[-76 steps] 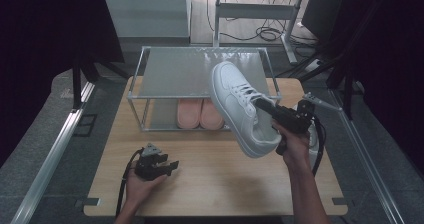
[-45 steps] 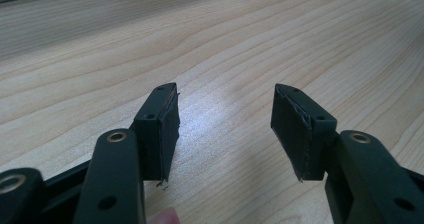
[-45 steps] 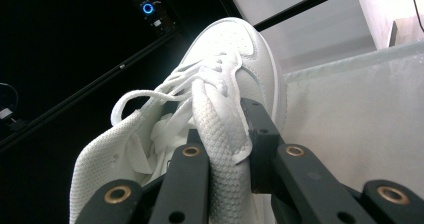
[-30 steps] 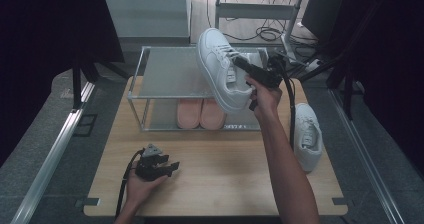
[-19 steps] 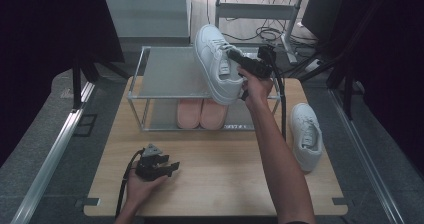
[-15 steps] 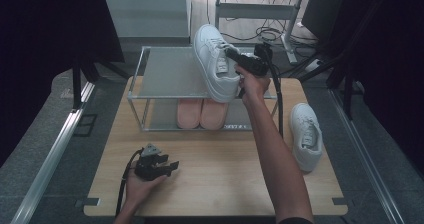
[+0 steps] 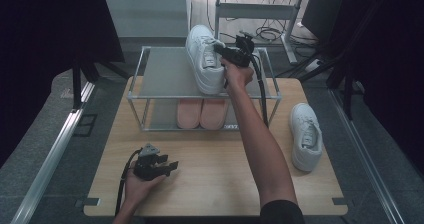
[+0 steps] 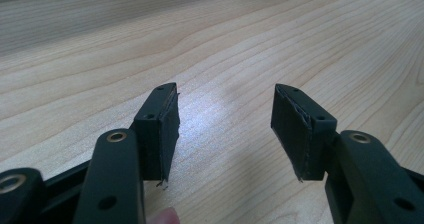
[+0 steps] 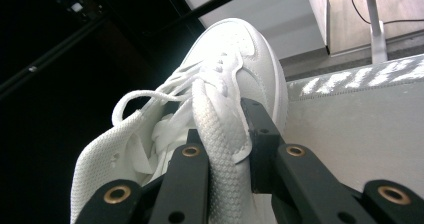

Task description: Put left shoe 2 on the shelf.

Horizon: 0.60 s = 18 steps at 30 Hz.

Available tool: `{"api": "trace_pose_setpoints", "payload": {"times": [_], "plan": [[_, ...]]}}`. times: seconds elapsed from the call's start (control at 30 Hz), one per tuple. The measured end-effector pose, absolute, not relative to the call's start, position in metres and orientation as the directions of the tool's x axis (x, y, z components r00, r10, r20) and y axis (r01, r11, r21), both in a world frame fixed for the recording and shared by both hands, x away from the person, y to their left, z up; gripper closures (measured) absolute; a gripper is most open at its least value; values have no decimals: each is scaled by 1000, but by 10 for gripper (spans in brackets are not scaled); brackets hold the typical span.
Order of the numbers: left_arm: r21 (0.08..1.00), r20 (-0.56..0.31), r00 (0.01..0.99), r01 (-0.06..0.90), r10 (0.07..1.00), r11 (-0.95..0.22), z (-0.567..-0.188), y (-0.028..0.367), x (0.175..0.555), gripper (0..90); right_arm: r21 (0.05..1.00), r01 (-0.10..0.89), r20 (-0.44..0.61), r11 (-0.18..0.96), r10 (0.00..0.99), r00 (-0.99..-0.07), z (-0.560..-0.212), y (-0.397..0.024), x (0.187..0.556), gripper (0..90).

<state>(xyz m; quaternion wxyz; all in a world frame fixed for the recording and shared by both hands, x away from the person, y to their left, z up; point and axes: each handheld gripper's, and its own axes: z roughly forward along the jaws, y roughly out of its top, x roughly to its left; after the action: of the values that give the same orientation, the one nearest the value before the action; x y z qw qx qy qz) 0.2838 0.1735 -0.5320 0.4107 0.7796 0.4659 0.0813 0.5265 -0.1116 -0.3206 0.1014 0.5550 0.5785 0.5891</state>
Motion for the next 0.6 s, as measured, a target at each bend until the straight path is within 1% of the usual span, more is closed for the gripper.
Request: {"api": "trace_pose_setpoints", "payload": {"times": [0.17, 0.37, 0.43, 0.5, 0.6], "plan": [[714, -260, 553, 662, 792, -228, -534, 175, 285, 453, 783, 543, 534, -303, 775, -337, -328, -99, 537, 806], [712, -256, 555, 662, 791, -234, -534, 175, 285, 453, 790, 552, 489, -269, 819, -301, -337, -91, 545, 779], [714, -255, 556, 660, 791, -234, -534, 175, 285, 453, 786, 553, 503, -277, 806, -312, -339, -91, 547, 751], [713, -254, 554, 661, 793, -233, -534, 175, 285, 452, 788, 555, 503, -267, 799, -330, -339, -91, 547, 704], [714, -250, 558, 659, 792, -238, -535, 174, 284, 452, 792, 553, 506, -259, 785, -357, -339, -93, 546, 612]]}}
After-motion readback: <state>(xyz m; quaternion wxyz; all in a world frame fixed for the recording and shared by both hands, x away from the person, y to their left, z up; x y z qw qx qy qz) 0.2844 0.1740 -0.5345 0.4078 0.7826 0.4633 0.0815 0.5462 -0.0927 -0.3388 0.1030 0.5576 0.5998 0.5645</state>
